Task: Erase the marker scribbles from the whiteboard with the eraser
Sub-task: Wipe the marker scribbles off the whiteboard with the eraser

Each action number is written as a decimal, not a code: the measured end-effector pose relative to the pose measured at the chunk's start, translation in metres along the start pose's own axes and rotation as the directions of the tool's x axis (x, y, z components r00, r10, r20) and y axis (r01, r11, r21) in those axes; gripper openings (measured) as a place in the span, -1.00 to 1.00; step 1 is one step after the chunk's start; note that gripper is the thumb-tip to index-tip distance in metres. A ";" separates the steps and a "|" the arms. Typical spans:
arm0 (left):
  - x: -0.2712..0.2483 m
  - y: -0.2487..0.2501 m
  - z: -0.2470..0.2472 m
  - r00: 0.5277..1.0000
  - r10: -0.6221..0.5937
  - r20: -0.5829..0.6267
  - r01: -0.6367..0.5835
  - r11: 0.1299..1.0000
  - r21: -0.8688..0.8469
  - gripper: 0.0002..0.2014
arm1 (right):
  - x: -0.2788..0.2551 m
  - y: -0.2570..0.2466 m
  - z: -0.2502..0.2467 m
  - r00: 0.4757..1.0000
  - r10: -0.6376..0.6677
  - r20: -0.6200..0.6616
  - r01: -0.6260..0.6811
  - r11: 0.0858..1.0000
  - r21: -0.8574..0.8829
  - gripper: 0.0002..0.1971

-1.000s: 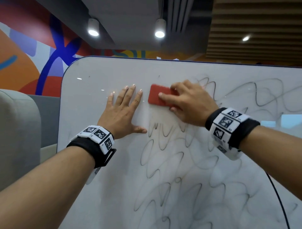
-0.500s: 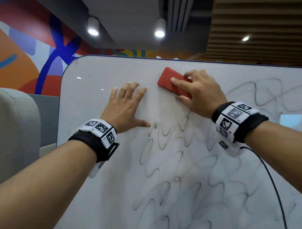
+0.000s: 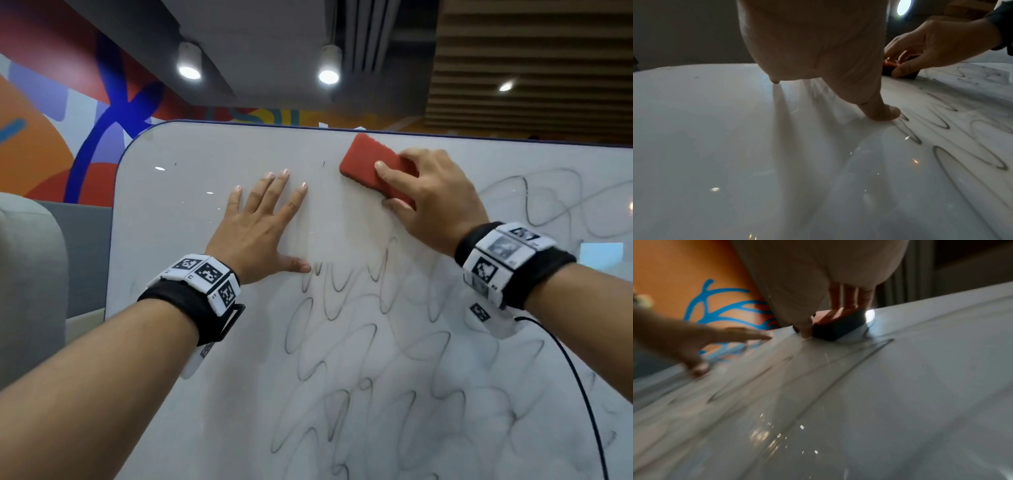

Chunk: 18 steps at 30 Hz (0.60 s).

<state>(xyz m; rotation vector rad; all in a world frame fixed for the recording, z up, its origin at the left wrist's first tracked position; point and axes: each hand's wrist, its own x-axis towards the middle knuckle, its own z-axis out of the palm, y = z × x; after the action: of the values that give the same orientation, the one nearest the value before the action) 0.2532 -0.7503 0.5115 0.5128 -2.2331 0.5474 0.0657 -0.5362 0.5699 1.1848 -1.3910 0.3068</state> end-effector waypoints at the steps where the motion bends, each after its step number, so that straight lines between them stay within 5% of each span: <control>1: 0.000 0.000 0.001 1.000 0.001 0.000 -0.001 1.000 0.002 0.19 | -0.006 -0.007 0.005 1.000 -0.020 -0.010 0.020 1.000 -0.002 -0.44; 5: -0.001 0.000 0.002 1.000 0.010 -0.018 -0.009 1.000 0.008 0.20 | -0.038 -0.037 0.020 0.932 -0.346 0.104 0.347 0.938 0.013 -0.54; 7: -0.001 -0.001 0.002 1.000 0.011 -0.020 -0.011 1.000 0.015 0.20 | -0.038 -0.037 0.015 0.901 -0.408 0.151 0.409 0.912 0.022 -0.55; 9: -0.001 -0.001 0.002 1.000 0.009 -0.012 -0.009 1.000 0.009 0.19 | -0.024 -0.029 0.007 0.921 -0.367 0.134 0.369 0.929 0.003 -0.51; 14: -0.002 0.000 0.002 1.000 0.004 -0.010 -0.004 1.000 0.003 0.17 | 0.001 -0.027 0.000 0.999 -0.013 0.043 0.014 1.000 -0.008 -0.46; 18: -0.006 -0.002 0.004 0.999 0.013 -0.032 -0.013 1.000 0.008 0.19 | -0.031 -0.050 0.020 0.976 -0.206 0.077 0.207 0.978 -0.005 -0.48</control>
<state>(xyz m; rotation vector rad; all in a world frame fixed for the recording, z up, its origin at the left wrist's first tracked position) 0.2553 -0.7535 0.5051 0.4908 -2.2058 0.5677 0.0856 -0.5595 0.5155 1.3294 -1.3195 0.1061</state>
